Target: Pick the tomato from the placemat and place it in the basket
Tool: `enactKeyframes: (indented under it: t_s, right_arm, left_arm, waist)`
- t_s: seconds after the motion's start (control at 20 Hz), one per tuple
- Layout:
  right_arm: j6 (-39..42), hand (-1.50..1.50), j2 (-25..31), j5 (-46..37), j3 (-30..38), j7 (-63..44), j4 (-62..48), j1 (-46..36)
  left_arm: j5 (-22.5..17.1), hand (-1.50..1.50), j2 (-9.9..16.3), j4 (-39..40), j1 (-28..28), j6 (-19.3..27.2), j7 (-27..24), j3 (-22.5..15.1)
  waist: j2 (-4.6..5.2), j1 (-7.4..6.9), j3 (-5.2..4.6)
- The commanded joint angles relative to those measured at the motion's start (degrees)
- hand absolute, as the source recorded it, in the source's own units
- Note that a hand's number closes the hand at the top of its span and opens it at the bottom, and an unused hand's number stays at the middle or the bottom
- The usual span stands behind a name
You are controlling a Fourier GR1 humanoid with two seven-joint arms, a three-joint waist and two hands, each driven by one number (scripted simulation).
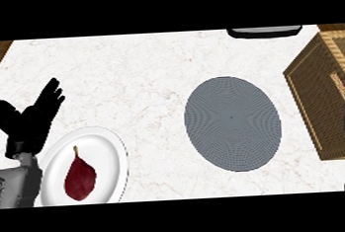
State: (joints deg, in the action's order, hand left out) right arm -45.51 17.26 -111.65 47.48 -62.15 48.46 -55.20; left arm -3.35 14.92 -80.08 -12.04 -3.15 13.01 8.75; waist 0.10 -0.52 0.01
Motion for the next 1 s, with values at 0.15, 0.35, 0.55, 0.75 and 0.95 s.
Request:
enactKeyframes:
  t_s: [0.15, 0.35, 0.55, 0.75, 0.95]
  right_arm:
    - [-9.05, -1.50, -4.65, -2.26, 3.12, -9.35, 15.83, 0.29]
    - [-7.79, -1.50, -8.98, 0.81, 4.41, -5.80, 28.83, 2.32]
    - [-2.04, -1.50, -16.95, 7.25, 0.38, -2.50, 43.15, 9.67]
    - [6.31, -1.50, -17.15, 12.42, -6.29, -5.70, 51.82, 18.90]
    - [12.51, -1.50, -17.23, 16.44, -14.33, -8.05, 61.60, 28.08]
  left_arm:
    - [0.32, 0.00, -1.19, -0.88, 0.68, 0.97, 0.75, -0.55]
    - [0.46, 0.00, -0.74, -0.16, 1.76, 0.96, -0.07, 0.16]
    - [0.33, 0.00, 0.63, 1.56, 0.20, 1.67, 1.92, 1.79]
    - [0.47, 0.00, 0.24, -0.44, 2.57, 0.69, 0.27, 0.90]
    - [0.58, 0.00, 0.14, 1.00, 2.00, 0.52, 0.03, 0.85]
  waist:
    - [-0.61, 1.10, -0.08]
    - [-1.11, 2.32, -0.12]
    - [-1.82, 4.09, -0.12]
    - [-1.81, 2.37, -0.10]
    - [-1.46, 2.76, -0.13]
